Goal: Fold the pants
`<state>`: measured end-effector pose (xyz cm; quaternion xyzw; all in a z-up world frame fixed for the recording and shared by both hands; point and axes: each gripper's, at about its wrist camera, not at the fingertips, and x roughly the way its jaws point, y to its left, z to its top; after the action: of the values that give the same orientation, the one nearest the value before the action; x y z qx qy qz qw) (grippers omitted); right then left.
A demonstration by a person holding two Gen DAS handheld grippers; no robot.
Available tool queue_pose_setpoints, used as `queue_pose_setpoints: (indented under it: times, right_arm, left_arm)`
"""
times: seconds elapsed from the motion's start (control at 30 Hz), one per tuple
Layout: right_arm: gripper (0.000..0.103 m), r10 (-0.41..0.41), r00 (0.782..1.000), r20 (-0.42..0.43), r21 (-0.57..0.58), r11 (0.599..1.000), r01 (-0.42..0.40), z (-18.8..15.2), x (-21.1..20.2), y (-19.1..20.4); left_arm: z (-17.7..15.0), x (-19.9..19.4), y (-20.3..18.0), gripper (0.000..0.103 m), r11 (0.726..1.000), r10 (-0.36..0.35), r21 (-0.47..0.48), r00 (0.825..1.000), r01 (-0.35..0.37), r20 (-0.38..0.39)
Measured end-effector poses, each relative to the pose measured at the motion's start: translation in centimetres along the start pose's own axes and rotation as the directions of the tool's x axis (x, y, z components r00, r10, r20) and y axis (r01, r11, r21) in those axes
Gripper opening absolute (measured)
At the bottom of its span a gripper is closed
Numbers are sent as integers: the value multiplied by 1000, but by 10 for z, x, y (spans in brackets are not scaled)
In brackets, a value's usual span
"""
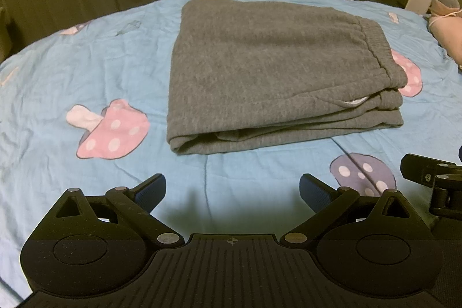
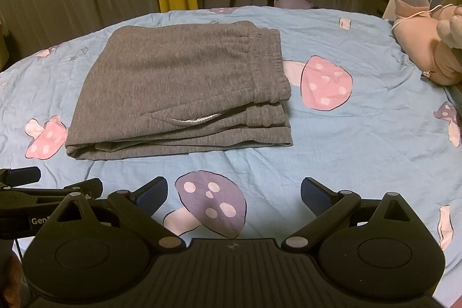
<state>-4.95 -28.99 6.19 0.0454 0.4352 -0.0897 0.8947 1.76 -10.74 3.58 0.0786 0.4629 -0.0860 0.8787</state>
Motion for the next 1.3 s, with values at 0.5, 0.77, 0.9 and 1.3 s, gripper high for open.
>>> queue_pose_setpoints:
  times: [0.5, 0.77, 0.9, 1.3]
  right_arm:
    - [99, -8, 1000, 2, -1, 1000, 8, -1, 0, 0]
    - [99, -9, 1000, 2, -2, 1000, 9, -1, 0, 0]
    - [99, -8, 1000, 2, -2, 1000, 8, -1, 0, 0]
    - [99, -12, 1000, -3, -4, 1000, 12, -1, 3, 0]
  left_arm:
    - [0, 0, 1, 102, 1000, -1, 0, 1000, 1, 0]
    - [0, 0, 1, 102, 1000, 0, 0, 1000, 0, 0]
    - [1, 1, 1, 102, 1000, 0, -1, 1000, 0, -1]
    - [2, -1, 3, 102, 1000, 11, 2, 999, -12, 36]
